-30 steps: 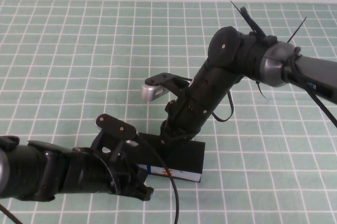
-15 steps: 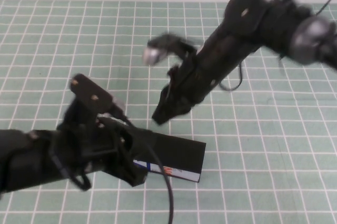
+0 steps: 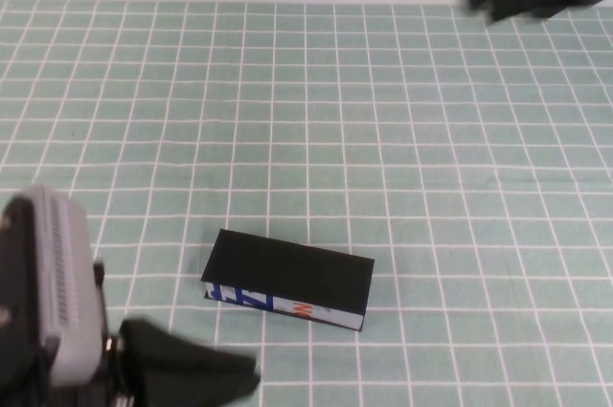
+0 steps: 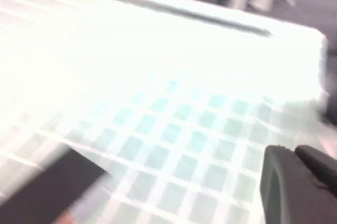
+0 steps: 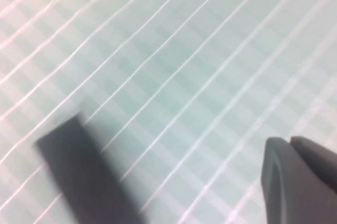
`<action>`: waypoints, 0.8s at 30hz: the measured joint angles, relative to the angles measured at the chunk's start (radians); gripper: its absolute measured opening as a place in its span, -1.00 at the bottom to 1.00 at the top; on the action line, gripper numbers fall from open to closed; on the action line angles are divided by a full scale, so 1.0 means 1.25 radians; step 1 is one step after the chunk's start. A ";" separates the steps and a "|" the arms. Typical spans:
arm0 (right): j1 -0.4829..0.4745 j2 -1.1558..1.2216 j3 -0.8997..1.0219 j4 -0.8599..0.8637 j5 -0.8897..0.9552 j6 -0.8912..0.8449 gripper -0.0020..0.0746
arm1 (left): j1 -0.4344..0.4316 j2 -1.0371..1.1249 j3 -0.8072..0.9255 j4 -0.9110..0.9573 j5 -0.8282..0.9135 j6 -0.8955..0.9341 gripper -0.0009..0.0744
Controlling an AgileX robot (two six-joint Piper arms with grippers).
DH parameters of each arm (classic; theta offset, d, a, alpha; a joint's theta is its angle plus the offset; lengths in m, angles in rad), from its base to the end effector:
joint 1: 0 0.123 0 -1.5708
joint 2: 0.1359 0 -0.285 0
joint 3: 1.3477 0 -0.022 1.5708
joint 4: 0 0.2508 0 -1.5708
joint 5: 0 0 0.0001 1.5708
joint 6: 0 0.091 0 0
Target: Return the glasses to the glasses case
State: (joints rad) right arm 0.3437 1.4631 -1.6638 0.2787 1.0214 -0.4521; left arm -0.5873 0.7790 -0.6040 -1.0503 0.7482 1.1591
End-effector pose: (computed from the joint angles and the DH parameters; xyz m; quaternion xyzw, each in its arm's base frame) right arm 0.2837 0.1242 0.4421 -0.3339 0.8411 0.1157 0.4095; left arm 0.0881 -0.1232 0.3122 0.4773 0.6876 -0.3444 0.4252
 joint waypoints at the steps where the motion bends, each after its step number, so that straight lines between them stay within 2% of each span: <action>1: -0.003 -0.043 0.018 -0.015 -0.025 0.012 -0.98 | 0.000 -0.007 0.000 0.030 0.025 -0.027 -0.98; 7: -0.008 -0.300 0.194 -0.011 -0.179 0.030 -0.98 | 0.000 -0.014 0.000 0.133 0.047 -0.105 -0.98; 13: -0.008 -0.578 0.514 -0.004 -0.317 0.031 -0.98 | 0.000 -0.014 0.000 0.138 -0.041 -0.113 -0.98; 18: -0.008 -0.791 0.776 -0.004 -0.405 0.053 -0.98 | 0.000 -0.014 0.000 0.138 -0.059 -0.114 -0.98; 24: -0.008 -0.976 0.964 -0.003 -0.457 0.090 -0.98 | 0.000 -0.014 0.000 0.138 -0.083 -0.114 -0.98</action>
State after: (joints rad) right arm 0.3341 0.2435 -0.4583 0.2751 0.4506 -0.3400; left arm -0.5878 0.7616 -0.6040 -0.8774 0.6449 1.0169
